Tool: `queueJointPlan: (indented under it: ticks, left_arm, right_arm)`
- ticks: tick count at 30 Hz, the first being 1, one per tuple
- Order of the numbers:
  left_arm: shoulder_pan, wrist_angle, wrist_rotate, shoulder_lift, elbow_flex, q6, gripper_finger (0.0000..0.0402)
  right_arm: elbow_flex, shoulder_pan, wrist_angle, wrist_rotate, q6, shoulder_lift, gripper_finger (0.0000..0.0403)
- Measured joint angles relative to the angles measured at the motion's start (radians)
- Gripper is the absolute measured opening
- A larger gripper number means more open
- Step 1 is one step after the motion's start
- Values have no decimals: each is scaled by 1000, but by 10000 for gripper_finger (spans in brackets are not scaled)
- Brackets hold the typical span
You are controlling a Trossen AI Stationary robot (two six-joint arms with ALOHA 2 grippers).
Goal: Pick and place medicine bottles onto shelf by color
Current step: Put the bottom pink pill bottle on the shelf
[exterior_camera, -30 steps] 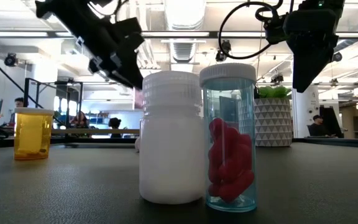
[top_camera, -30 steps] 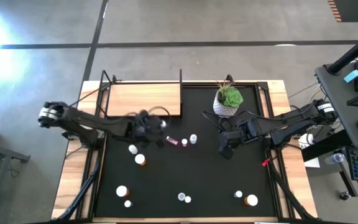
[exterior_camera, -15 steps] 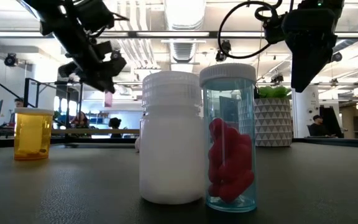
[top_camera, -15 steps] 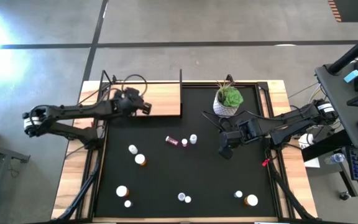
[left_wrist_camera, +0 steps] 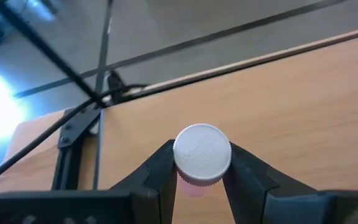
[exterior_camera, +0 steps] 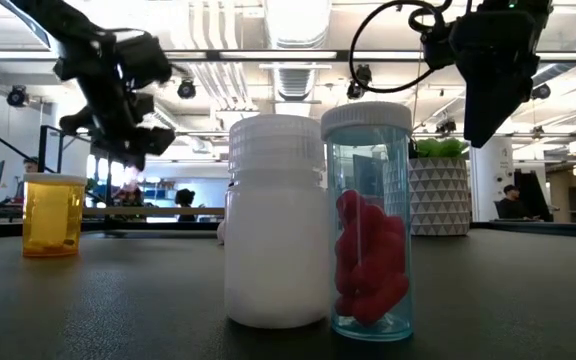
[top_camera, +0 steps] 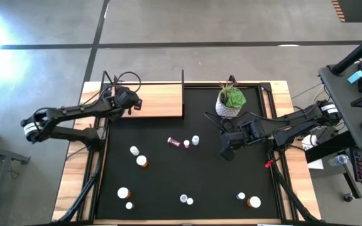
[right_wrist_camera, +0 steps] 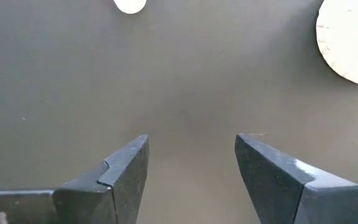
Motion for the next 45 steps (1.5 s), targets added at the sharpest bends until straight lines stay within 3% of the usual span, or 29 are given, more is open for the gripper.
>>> queueJointPlan:
  ticks: [9,22,30,45]
  left_arm:
    - [104,216,68,8,-56,3,93]
    - [175,338,49,134,-45,-25,93]
    - [186,345,48,201,-23,-26,93]
    - [199,369,72,187,-22,-26,106]
  right_arm:
    - [0,0,26,0,-1,0,228]
    - [0,0,44,0,0,0,228]
    - [0,0,47,0,-1,0,228]
    - [0,0,72,0,-2,0,228]
